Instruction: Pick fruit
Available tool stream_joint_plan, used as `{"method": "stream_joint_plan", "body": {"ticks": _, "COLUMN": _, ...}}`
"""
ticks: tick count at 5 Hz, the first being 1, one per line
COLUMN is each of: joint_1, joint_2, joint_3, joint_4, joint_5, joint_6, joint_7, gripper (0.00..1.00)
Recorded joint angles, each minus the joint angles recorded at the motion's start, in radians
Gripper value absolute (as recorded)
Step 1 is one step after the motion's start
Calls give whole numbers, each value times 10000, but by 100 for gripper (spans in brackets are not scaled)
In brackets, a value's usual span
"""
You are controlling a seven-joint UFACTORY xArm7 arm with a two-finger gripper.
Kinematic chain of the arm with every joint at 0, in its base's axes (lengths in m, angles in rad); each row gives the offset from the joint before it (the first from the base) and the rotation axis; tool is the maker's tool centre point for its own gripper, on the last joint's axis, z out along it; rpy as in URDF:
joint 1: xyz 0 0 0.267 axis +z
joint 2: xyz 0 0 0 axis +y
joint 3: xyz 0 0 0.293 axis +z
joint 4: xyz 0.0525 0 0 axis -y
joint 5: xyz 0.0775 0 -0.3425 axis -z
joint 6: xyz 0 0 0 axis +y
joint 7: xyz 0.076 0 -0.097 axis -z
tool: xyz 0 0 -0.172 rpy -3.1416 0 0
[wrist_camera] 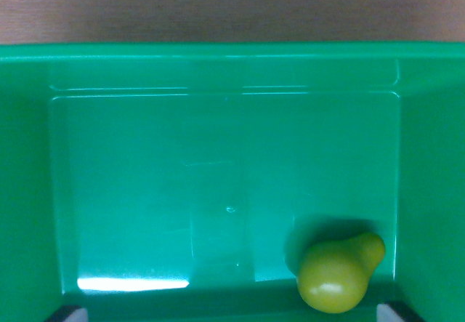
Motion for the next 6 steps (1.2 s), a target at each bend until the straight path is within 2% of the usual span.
{"method": "stream_joint_plan", "body": {"ticks": 1, "joint_1": -98, "joint_2": 82, "joint_3": -38, "joint_4": -309, "joint_5": -62, "joint_6": -320, "joint_7": 321, "gripper": 0}}
{"method": "stream_joint_plan", "body": {"ticks": 2, "joint_1": -98, "joint_2": 82, "joint_3": -38, "joint_4": -309, "joint_5": -62, "joint_6": -320, "joint_7": 321, "gripper": 0}}
{"method": "stream_joint_plan", "body": {"ticks": 3, "joint_1": -204, "joint_2": 170, "joint_3": -79, "joint_4": -643, "joint_5": -130, "joint_6": -667, "joint_7": 669, "gripper": 0}}
{"method": "stream_joint_plan", "body": {"ticks": 4, "joint_1": -204, "joint_2": 170, "joint_3": -79, "joint_4": -643, "joint_5": -130, "joint_6": -667, "joint_7": 669, "gripper": 0}}
{"method": "stream_joint_plan", "body": {"ticks": 5, "joint_1": -326, "joint_2": 272, "joint_3": -126, "joint_4": -1027, "joint_5": -207, "joint_6": -1066, "joint_7": 1069, "gripper": 0}}
{"method": "stream_joint_plan", "body": {"ticks": 6, "joint_1": -326, "joint_2": 272, "joint_3": -126, "joint_4": -1027, "joint_5": -207, "joint_6": -1066, "joint_7": 1069, "gripper": 0}}
